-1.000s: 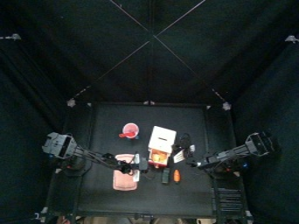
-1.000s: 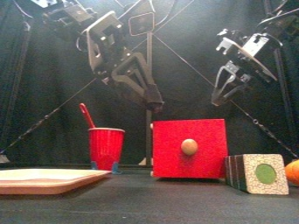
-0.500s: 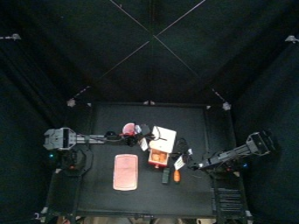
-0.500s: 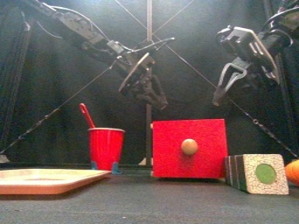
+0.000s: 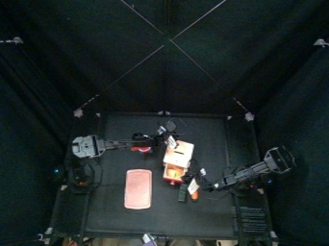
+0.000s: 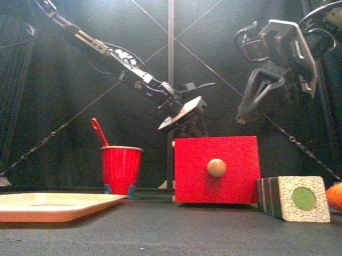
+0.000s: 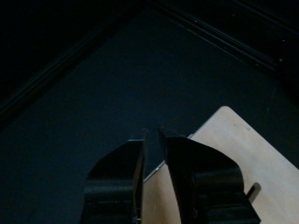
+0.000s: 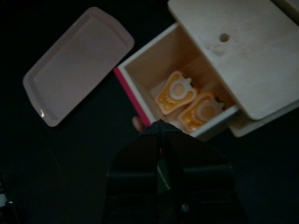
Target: Close drawer
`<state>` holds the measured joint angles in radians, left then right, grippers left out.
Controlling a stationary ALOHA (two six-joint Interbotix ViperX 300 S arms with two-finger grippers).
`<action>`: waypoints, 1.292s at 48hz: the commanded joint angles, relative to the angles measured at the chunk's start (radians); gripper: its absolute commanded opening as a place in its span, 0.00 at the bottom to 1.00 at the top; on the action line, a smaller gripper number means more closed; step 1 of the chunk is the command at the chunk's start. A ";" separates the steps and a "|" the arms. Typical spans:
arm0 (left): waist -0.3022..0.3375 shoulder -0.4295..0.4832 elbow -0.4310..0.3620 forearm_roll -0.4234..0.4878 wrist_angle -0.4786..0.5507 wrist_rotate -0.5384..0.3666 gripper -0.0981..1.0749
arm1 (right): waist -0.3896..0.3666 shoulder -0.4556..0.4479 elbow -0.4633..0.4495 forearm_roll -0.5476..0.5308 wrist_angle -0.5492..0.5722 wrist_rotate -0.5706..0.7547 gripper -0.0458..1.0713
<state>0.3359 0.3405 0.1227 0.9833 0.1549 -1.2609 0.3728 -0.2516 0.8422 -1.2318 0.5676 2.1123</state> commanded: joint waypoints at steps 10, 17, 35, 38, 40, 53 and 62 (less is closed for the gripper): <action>0.011 0.006 -0.015 -0.117 0.002 0.005 0.61 | 0.015 0.035 -0.041 -0.066 -0.060 -0.002 0.25; 0.012 0.006 0.017 -0.141 0.011 0.005 0.61 | 0.009 0.075 -0.060 -0.081 -0.106 -0.002 0.25; 0.009 0.000 0.055 -0.156 0.011 0.005 0.61 | -0.023 0.129 -0.084 -0.110 -0.166 -0.002 0.25; 0.009 0.000 0.052 -0.156 0.009 0.005 0.61 | -0.026 0.135 -0.078 -0.110 -0.167 -0.002 0.25; 0.011 0.000 0.051 -0.156 0.008 0.005 0.61 | -0.029 0.137 -0.074 -0.109 -0.167 -0.002 0.25; 0.012 0.000 0.051 -0.156 0.005 0.005 0.61 | -0.063 0.143 -0.057 -0.086 -0.163 -0.002 0.25; 0.012 -0.002 0.052 -0.155 0.005 0.005 0.61 | -0.106 0.135 -0.049 -0.064 -0.132 -0.003 0.25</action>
<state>0.3451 0.3543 0.1795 0.8253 0.1565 -1.2579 0.2915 -0.0966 0.7992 -1.3008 0.4188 2.1108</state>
